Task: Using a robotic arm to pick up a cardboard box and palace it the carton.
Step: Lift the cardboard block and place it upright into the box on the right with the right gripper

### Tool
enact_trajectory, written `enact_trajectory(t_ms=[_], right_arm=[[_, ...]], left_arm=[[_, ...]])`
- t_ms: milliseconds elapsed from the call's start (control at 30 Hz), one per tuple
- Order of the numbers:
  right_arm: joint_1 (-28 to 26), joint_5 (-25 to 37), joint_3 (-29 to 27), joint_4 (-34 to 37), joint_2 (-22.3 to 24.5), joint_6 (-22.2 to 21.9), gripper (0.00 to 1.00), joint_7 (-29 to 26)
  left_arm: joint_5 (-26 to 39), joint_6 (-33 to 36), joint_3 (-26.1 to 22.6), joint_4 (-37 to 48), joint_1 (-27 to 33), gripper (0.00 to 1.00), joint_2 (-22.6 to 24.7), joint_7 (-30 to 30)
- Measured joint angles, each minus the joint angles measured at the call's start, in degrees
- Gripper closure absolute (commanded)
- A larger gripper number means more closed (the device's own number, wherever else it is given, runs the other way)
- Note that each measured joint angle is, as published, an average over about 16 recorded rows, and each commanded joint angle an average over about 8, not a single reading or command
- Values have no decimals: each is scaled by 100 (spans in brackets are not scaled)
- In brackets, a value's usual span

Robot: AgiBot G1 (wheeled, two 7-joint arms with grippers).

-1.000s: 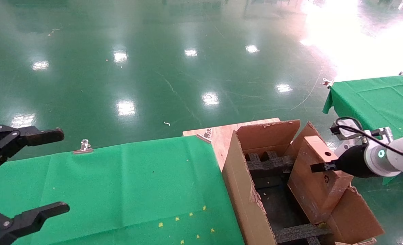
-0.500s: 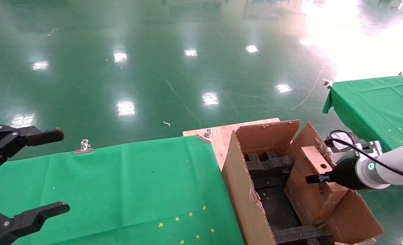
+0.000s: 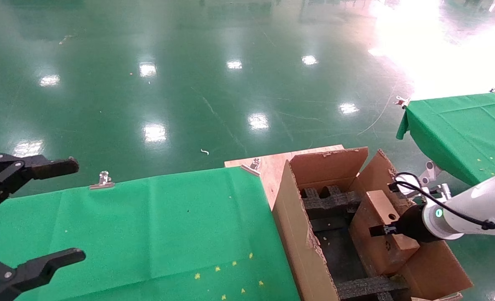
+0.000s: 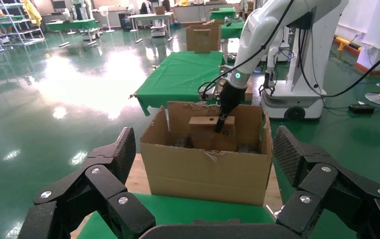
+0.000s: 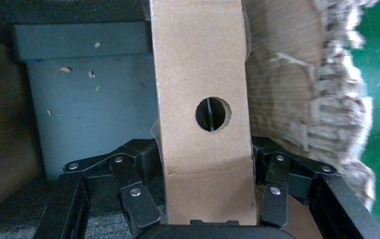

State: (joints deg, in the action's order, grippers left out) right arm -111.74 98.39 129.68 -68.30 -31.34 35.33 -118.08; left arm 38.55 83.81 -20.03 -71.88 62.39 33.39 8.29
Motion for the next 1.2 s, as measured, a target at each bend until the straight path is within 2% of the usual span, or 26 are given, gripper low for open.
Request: enact_trajectory(t_ms=[433,467,667,733,1200], right_arm=[[467,-703,-82,620,-300,-55,98,646],[492,-753,-92,656,-314,-54,93,690],[591,-971,-146,811,-379,-43,18,875],[604,-1013,-159,835,-389,-39,0,908],[531,-1018,-177,823,-366,-2,0,925]], left_arm=[[-1,0,0,0,0,0,0,0],[-1,0,0,0,0,0,0,0],[-1,-1,0,1,-1,0,-1,0],[-1,-1,0,1,-1,0,-1,0],[-2,-2,0,2,-1,0,-1,-1]])
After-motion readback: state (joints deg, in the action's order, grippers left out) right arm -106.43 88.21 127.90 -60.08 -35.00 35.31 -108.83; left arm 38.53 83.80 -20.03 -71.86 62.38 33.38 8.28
